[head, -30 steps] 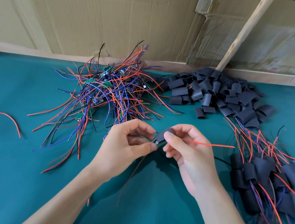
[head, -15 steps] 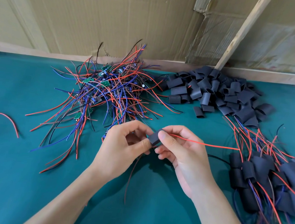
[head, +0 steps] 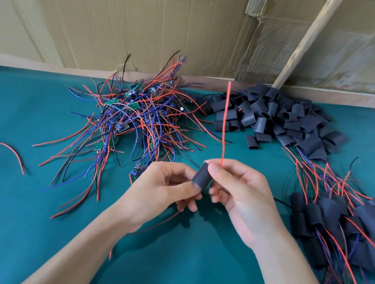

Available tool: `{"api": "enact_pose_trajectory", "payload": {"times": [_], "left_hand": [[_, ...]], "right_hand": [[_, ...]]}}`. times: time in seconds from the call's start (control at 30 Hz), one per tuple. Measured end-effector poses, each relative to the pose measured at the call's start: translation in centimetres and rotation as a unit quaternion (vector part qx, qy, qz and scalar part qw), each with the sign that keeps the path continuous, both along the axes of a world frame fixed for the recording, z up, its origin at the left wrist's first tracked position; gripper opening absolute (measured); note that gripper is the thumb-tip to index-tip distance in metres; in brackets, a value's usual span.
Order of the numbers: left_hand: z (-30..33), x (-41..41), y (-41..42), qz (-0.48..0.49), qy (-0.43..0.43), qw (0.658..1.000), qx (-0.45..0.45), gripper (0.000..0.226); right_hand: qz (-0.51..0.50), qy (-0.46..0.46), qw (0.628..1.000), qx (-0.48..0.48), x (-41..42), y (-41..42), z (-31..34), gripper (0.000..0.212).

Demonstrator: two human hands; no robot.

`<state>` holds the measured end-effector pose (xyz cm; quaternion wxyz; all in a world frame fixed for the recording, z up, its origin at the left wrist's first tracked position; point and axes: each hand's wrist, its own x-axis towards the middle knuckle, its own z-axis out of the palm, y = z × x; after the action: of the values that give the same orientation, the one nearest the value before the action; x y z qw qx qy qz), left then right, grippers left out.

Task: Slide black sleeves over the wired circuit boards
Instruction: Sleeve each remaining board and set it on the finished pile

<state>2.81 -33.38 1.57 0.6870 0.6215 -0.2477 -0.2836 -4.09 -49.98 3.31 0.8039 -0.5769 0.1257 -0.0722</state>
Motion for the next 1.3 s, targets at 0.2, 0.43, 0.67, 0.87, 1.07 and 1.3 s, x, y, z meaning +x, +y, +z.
{"api": "enact_pose_trajectory", "payload": {"times": [0.2,0.43,0.67,0.87,1.07,1.3], "left_hand": [[-0.1,0.0,0.1,-0.018,0.027,0.999,0.016,0.015],[-1.0,0.6,0.0,0.050,-0.086,0.991,0.094,0.006],[-1.7,-0.2,-0.4,0.096,-0.325,0.913,0.226,0.009],[-1.7,0.3,0.0,0.118,-0.411,0.859,0.281,0.003],[-1.7,1.1,0.6,0.183,-0.412,0.826,0.339,0.006],[-1.7,1.1,0.6,0.202,-0.400,0.821,0.354,0.007]], "right_hand": [[-0.095,0.011,0.970,-0.222,-2.8,-6.4,3.4,0.010],[-0.073,0.219,0.850,-0.474,-11.8,-17.2,5.2,0.028],[-0.028,0.159,0.766,-0.622,-4.5,-7.5,7.1,0.035],[0.112,0.077,0.740,-0.659,5.1,0.0,3.3,0.007],[0.058,0.120,0.720,-0.681,9.8,1.8,0.4,0.010],[0.086,0.148,0.687,-0.706,9.3,1.1,0.5,0.016]]}}
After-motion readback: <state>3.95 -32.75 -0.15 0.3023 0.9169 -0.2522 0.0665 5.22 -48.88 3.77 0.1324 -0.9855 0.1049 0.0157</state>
